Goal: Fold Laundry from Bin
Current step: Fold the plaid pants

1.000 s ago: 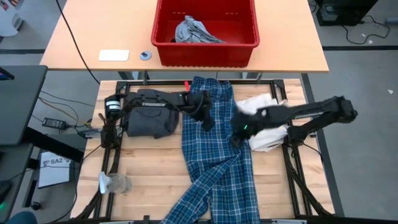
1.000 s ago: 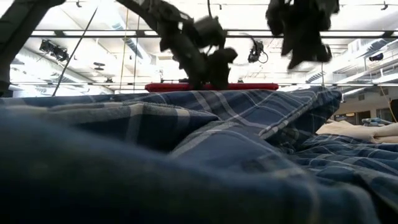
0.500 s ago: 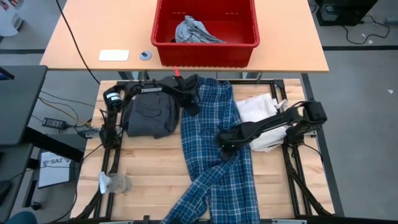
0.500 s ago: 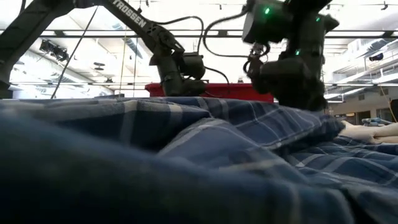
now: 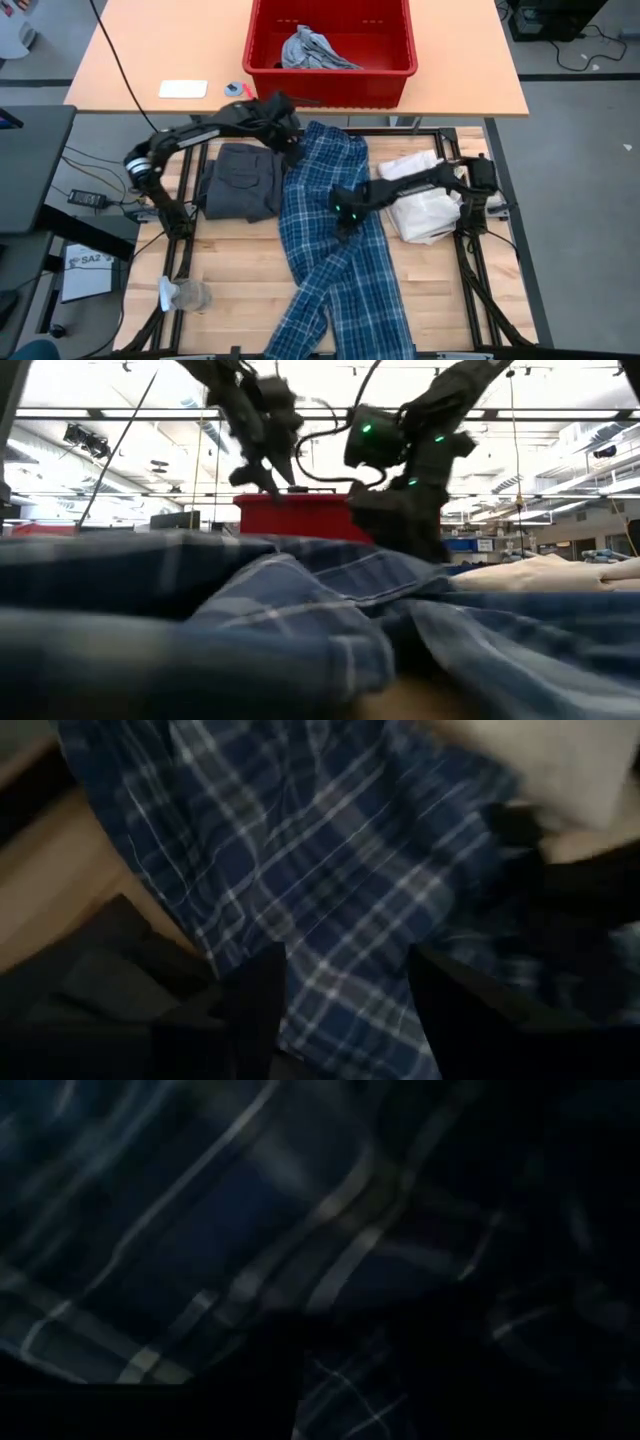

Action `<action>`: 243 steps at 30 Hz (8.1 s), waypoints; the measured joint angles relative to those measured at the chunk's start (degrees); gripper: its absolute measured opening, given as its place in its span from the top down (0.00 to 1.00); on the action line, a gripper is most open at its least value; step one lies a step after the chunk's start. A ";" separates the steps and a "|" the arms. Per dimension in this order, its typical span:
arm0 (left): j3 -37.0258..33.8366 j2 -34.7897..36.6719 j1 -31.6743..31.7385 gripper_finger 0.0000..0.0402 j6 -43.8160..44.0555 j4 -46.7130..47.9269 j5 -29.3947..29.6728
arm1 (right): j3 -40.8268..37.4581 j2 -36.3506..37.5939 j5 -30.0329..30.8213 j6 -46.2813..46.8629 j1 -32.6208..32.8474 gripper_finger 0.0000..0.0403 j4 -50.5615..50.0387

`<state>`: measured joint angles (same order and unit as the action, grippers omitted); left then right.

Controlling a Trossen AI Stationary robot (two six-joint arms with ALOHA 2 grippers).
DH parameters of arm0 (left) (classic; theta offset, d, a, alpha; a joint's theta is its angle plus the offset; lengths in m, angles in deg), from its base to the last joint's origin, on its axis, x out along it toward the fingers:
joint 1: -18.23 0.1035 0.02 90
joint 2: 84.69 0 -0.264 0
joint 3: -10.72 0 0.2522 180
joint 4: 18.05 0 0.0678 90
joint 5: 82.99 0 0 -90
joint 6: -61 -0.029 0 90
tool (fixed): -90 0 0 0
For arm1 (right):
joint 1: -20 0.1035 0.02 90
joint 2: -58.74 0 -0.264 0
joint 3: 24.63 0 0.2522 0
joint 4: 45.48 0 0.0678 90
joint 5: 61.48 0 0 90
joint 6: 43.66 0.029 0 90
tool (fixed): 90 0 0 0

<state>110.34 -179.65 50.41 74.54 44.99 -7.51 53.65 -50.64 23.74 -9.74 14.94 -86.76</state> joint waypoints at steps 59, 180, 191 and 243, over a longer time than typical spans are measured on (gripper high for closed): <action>-13.19 -14.69 -76.07 0.52 90.99 -32.39 31.87 | 8.60 23.36 12.68 21.63 40.73 0.59 -12.14; 37.57 -28.20 -56.73 1.00 55.73 -4.48 33.44 | 8.29 4.60 40.56 31.69 51.31 0.39 11.56; 37.55 -28.20 -56.86 0.99 52.91 -3.54 31.55 | 8.05 2.55 44.30 35.25 49.85 0.64 10.30; 37.55 -24.04 -57.54 0.71 41.52 7.93 25.74 | 7.94 21.03 6.08 46.14 68.83 1.00 0.40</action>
<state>147.89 -203.69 -7.14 116.06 52.93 18.23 61.60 -29.61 29.81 36.40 83.78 -86.37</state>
